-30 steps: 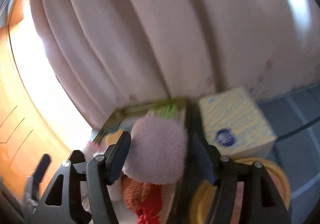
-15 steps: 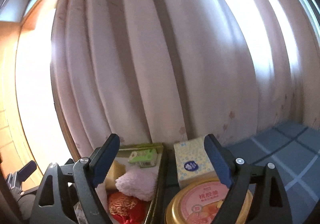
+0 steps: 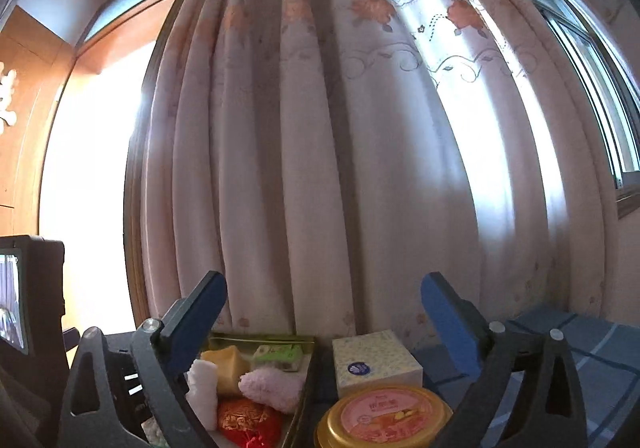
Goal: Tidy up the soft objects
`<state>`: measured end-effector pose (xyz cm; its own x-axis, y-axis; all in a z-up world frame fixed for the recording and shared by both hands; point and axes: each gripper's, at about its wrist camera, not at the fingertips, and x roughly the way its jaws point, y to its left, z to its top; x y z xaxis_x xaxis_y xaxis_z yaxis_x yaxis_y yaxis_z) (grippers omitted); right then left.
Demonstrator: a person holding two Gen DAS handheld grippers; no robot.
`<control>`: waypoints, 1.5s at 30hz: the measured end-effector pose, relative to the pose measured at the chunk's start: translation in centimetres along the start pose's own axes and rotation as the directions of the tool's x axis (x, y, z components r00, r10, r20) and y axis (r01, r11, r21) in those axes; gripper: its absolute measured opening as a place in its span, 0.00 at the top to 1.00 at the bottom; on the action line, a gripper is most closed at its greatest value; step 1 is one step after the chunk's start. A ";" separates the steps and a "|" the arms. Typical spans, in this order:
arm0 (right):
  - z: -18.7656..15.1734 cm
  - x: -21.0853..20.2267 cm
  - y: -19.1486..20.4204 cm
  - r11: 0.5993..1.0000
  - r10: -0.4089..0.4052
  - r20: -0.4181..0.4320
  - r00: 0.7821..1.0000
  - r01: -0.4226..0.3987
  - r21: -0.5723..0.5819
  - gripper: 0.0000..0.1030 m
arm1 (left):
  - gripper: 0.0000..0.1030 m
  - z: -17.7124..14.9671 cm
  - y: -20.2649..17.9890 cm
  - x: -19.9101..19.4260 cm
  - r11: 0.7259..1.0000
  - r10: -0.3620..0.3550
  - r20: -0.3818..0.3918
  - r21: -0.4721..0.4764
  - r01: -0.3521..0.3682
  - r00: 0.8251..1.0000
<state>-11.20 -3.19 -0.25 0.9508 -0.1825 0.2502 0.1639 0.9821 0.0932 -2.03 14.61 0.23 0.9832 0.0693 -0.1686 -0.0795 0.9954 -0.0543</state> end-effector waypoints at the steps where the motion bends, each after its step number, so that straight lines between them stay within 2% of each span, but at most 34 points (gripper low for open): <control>1: 0.0 0.2 0.1 1.000 0.002 -0.004 1.000 -0.002 -0.005 0.03 | 0.00 0.0 0.0 -0.1 1.000 0.001 0.002 -0.003 -0.001 1.000; 9: 0.0 0.1 0.2 1.000 -0.003 -0.013 1.000 0.003 0.003 0.03 | 0.00 0.0 0.1 -1.5 1.000 0.022 0.050 0.001 -0.022 0.998; 15: -0.1 0.3 0.5 1.000 -0.013 -0.021 1.000 0.013 -0.016 0.03 | 0.00 0.2 0.7 -3.8 0.999 0.034 0.191 0.003 -0.036 0.981; 27: -0.1 0.4 0.7 0.999 -0.026 -0.027 0.999 0.025 -0.025 0.01 | 0.00 0.3 -0.4 -3.7 0.998 0.020 0.174 0.060 -0.031 0.984; 35: -0.2 0.7 0.6 0.999 -0.034 -0.039 0.999 0.033 -0.019 0.01 | 0.00 0.4 0.0 -3.3 0.999 0.012 0.122 0.033 -0.016 0.992; 45: -0.2 0.7 0.5 0.999 -0.031 -0.039 0.999 0.031 -0.020 0.01 | 0.00 0.2 0.0 -3.2 0.999 0.025 0.129 0.030 -0.029 0.991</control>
<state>-10.44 -2.80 -0.21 0.9547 -0.2112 0.2097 0.1982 0.9768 0.0811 -5.14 14.41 1.00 0.9939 0.1022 -0.0415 -0.1031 0.9945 -0.0194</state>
